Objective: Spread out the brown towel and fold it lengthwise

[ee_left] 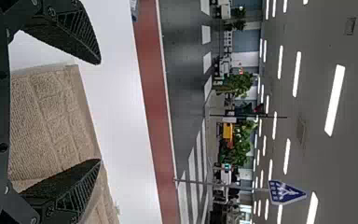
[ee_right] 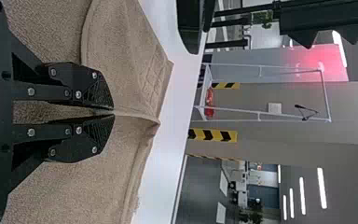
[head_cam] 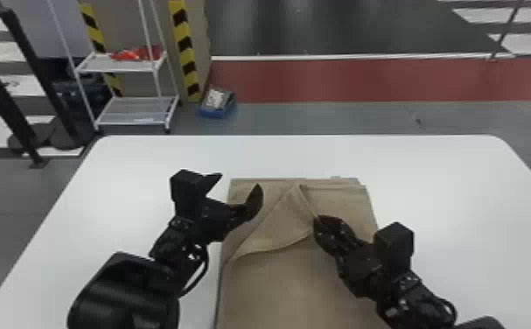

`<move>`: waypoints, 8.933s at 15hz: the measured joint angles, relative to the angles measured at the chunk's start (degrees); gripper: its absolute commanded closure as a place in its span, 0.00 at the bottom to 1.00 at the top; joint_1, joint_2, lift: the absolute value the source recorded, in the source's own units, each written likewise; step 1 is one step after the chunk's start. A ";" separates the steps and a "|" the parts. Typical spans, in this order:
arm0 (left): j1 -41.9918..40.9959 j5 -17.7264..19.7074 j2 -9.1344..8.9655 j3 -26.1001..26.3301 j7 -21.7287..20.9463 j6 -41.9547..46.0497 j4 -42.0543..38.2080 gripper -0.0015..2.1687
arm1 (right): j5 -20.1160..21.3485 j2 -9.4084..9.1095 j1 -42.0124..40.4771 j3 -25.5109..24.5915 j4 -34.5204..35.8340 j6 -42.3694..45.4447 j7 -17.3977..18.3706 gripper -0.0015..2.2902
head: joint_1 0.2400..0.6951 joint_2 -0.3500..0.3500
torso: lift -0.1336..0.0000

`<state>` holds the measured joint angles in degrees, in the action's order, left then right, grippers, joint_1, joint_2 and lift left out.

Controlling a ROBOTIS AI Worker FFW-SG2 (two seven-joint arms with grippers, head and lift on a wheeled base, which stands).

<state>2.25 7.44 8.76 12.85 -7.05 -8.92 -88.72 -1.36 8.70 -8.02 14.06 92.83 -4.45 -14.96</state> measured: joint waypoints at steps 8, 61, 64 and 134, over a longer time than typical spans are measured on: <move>11.65 -2.75 -1.24 5.42 -0.71 2.71 14.65 0.06 | -1.97 -0.05 -3.56 -8.63 0.70 2.82 1.09 0.44 | 1.00 0.40 | 0.07; 2.30 6.43 4.87 -19.38 -4.28 -32.39 -14.78 0.66 | -6.54 3.12 -4.08 -28.75 20.17 -18.37 -3.16 0.44 | 1.00 0.45 | 0.07; -1.80 9.84 5.55 -23.72 -3.66 -36.39 -23.46 0.66 | -9.41 4.23 -3.74 -34.70 23.51 -23.78 -3.88 0.44 | 1.00 0.41 | 0.07; -22.41 0.39 7.83 -28.32 -30.13 8.56 -5.93 0.17 | 2.74 12.68 -2.26 -41.88 -14.67 10.66 -21.08 0.21 | 1.00 0.19 | 0.07</move>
<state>-20.16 7.83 16.59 -15.47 -37.17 -0.36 -94.65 1.38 21.38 -10.28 -27.82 78.15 6.21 -36.04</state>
